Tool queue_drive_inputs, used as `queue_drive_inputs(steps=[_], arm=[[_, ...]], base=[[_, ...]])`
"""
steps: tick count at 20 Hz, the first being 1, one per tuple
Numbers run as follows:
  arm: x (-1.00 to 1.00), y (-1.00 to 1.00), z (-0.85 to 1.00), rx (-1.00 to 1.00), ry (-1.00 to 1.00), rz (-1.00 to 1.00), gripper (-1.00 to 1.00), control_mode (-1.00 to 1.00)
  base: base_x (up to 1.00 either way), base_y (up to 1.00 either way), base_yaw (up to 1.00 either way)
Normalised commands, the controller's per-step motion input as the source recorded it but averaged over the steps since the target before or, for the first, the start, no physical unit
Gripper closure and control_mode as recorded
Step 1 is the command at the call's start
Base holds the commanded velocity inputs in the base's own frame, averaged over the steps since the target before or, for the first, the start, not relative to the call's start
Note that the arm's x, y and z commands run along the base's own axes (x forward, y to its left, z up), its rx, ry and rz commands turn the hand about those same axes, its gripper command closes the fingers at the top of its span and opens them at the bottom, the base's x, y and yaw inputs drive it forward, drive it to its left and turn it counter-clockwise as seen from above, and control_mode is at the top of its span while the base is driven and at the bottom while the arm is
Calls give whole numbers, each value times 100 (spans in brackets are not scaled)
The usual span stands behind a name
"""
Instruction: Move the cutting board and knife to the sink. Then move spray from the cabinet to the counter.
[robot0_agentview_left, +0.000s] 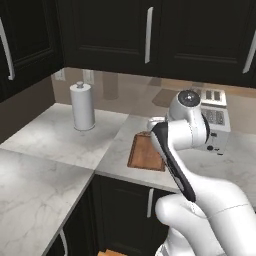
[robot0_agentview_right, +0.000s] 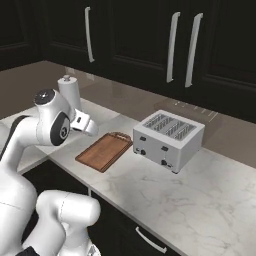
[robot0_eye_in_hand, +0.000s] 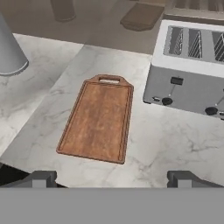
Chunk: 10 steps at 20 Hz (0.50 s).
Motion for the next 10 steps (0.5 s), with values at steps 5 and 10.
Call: queue_drive_inputs(steps=[5, 10], arm=[[31, 4, -5, 0, 4, -10, -100, -100], [31, 4, -20, 3, 5, -7, -100, -100]], base=[[0, 0, 0], [0, 0, 0]])
